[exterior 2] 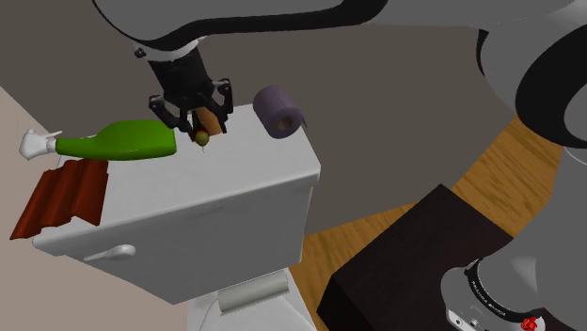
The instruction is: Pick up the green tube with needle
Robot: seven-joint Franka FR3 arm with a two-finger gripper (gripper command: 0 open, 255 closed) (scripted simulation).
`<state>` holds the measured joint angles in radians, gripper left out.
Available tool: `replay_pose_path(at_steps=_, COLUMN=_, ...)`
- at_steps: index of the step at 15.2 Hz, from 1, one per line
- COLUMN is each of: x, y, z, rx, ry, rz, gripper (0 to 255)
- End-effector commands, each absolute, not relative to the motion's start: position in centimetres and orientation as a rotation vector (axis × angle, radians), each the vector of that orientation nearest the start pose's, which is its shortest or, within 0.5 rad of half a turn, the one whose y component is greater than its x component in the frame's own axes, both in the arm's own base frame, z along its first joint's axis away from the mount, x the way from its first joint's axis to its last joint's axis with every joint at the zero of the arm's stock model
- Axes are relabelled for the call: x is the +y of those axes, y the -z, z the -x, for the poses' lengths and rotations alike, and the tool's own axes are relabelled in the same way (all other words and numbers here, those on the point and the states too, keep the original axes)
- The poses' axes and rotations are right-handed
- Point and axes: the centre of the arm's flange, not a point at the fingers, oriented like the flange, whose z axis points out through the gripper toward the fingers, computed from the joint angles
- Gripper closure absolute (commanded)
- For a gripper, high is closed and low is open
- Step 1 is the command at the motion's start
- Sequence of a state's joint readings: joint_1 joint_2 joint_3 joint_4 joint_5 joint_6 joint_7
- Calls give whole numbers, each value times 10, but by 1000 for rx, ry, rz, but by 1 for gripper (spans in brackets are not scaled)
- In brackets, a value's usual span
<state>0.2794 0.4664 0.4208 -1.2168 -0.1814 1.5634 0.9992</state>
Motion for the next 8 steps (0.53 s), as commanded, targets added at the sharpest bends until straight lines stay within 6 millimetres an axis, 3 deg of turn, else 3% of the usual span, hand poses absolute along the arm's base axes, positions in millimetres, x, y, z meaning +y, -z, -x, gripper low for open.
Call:
replay_pose_path(at_steps=1, x=370, y=-530, z=-567, rx=519, ry=-94, rz=3157, gripper=255)
replay_pose_path(at_steps=6, x=370, y=-556, z=-567, rx=519, ry=-94, rz=3157, gripper=255)
replay_pose_path(at_steps=8, x=369, y=-557, z=-567, rx=519, ry=-94, rz=3157, gripper=255)
